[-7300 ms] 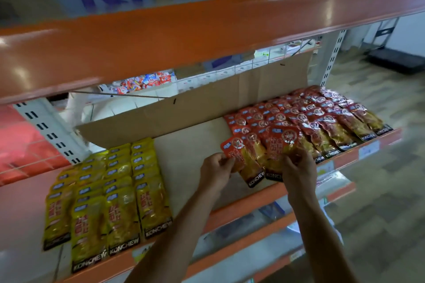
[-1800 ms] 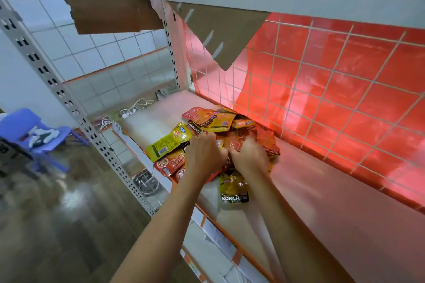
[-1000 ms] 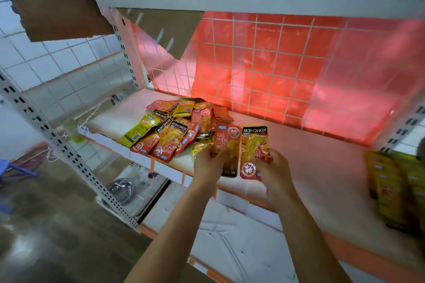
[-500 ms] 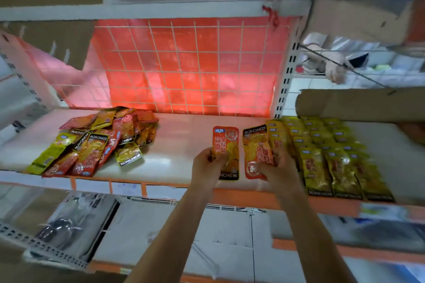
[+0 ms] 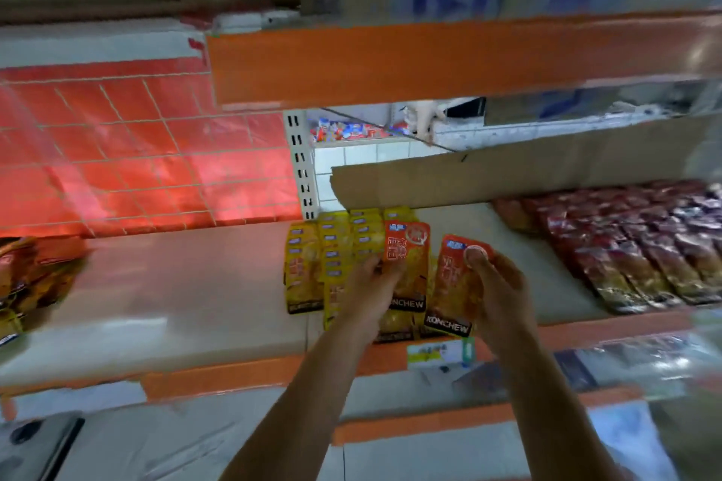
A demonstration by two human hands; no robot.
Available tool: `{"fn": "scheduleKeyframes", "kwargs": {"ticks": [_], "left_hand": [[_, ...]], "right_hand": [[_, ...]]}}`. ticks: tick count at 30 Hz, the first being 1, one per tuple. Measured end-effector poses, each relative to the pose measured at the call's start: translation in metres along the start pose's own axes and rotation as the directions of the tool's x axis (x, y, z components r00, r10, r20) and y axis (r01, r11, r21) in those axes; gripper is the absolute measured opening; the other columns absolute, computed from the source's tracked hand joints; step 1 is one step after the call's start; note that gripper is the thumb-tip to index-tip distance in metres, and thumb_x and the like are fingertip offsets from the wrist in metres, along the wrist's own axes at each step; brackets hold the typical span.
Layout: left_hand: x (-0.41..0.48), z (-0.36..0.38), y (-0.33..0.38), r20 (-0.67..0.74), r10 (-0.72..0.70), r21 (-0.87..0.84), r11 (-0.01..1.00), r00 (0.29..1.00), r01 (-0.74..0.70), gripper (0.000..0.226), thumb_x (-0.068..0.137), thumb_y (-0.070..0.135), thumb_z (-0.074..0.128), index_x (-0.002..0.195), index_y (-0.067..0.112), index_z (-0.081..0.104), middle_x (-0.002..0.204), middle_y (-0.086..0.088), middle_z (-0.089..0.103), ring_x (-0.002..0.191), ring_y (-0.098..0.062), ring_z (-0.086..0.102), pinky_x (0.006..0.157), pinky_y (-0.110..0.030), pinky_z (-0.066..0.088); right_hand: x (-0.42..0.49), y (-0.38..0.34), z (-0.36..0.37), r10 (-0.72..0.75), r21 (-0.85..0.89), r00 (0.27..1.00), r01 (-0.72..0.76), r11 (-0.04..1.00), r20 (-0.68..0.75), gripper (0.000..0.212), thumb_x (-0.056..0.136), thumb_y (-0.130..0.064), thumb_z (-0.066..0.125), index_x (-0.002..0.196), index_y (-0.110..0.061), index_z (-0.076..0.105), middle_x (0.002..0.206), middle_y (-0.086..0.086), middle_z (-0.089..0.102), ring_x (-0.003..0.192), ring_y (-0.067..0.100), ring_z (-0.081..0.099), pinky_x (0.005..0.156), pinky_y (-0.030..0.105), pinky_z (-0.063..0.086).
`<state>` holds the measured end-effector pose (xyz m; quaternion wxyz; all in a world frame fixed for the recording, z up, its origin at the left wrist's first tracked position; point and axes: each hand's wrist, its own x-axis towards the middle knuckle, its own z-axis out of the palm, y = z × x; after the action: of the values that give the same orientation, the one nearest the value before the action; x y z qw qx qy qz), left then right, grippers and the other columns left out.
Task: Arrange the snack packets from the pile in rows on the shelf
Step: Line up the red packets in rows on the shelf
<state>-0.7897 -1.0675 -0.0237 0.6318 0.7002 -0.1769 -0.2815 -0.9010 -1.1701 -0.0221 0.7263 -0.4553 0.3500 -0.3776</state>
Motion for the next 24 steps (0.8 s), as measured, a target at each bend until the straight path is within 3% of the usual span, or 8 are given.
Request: {"fn": "scheduleKeyframes", "kwargs": {"ticks": [2,6,10,12,16,18,21,24], "left_hand": [[0.009,0.037,0.000,0.007,-0.027,0.016,1.000,1.000,0.027,0.010,0.090,0.028,0.064,0.080,0.027,0.065,0.082,0.006,0.066,0.082,-0.014,0.060,0.070,-0.027,0.043],[0.024,0.093,0.003,0.008,-0.096,0.012,0.995,0.995,0.096,0.014,0.092,0.025,0.059,0.081,0.021,0.066,0.088,-0.005,0.067,0.082,-0.019,0.060,0.067,-0.028,0.040],[0.037,0.129,0.010,0.053,-0.138,-0.037,0.990,0.989,0.140,0.013,0.090,0.015,0.061,0.080,0.019,0.068,0.079,-0.003,0.070,0.072,-0.018,0.066,0.063,-0.026,0.046],[0.043,0.143,0.013,0.055,-0.159,-0.041,0.986,0.986,0.161,0.008,0.086,0.013,0.065,0.083,0.018,0.070,0.082,-0.005,0.073,0.076,-0.021,0.069,0.068,-0.031,0.052],[0.068,0.163,0.008,0.043,-0.142,0.005,0.990,0.989,0.142,0.012,0.082,0.014,0.071,0.074,0.023,0.071,0.085,-0.006,0.074,0.080,-0.022,0.069,0.072,-0.030,0.050],[0.083,0.174,0.005,0.054,-0.132,0.047,0.990,0.990,0.130,0.015,0.084,0.016,0.071,0.071,0.024,0.070,0.080,-0.002,0.072,0.074,-0.017,0.066,0.071,-0.028,0.048],[0.102,0.193,0.004,0.054,-0.129,0.092,0.988,0.990,0.124,0.011,0.087,0.018,0.070,0.076,0.021,0.071,0.071,0.002,0.066,0.066,-0.014,0.060,0.072,-0.030,0.051],[0.118,0.207,-0.002,0.045,-0.100,0.179,0.980,0.994,0.090,0.011,0.084,0.023,0.073,0.074,0.027,0.070,0.075,0.002,0.070,0.075,-0.019,0.069,0.086,-0.038,0.057]], "right_hand": [[0.020,-0.012,-0.026,0.016,-0.008,1.000,-0.016,1.000,-0.001,0.015,0.094,-0.012,0.052,0.101,-0.001,0.059,0.080,0.017,0.061,0.063,0.025,0.062,0.063,0.044,0.056],[0.050,-0.031,-0.069,0.127,0.026,0.992,-0.127,0.992,0.003,0.018,0.095,-0.004,0.046,0.081,-0.005,0.056,0.055,0.005,0.062,0.043,0.013,0.059,0.042,0.023,0.050],[0.065,-0.046,-0.101,0.175,0.030,0.982,-0.177,0.984,0.065,0.013,0.089,0.003,0.053,0.096,-0.004,0.062,0.080,0.011,0.067,0.071,0.021,0.066,0.068,0.037,0.054],[0.075,-0.049,-0.114,0.163,0.042,0.986,-0.164,0.986,0.036,0.020,0.087,0.008,0.053,0.092,-0.009,0.062,0.082,0.008,0.066,0.076,0.021,0.064,0.075,0.039,0.051],[0.088,-0.054,-0.130,0.087,0.034,0.995,-0.085,0.996,-0.041,0.018,0.078,0.005,0.062,0.080,-0.013,0.064,0.077,0.007,0.057,0.072,0.021,0.056,0.068,0.034,0.046],[0.095,-0.058,-0.138,0.073,-0.001,0.993,-0.074,0.997,-0.088,0.010,0.085,-0.001,0.062,0.087,-0.010,0.064,0.077,0.008,0.059,0.068,0.019,0.059,0.064,0.031,0.049],[0.106,-0.067,-0.149,0.062,-0.022,0.988,-0.065,0.998,-0.142,0.014,0.088,-0.010,0.064,0.102,-0.009,0.064,0.094,0.014,0.067,0.083,0.030,0.066,0.078,0.045,0.055],[0.123,-0.076,-0.155,0.036,-0.064,0.989,-0.045,0.997,-0.147,0.010,0.089,-0.010,0.063,0.098,-0.012,0.065,0.091,0.012,0.069,0.078,0.029,0.068,0.076,0.044,0.056]]}}
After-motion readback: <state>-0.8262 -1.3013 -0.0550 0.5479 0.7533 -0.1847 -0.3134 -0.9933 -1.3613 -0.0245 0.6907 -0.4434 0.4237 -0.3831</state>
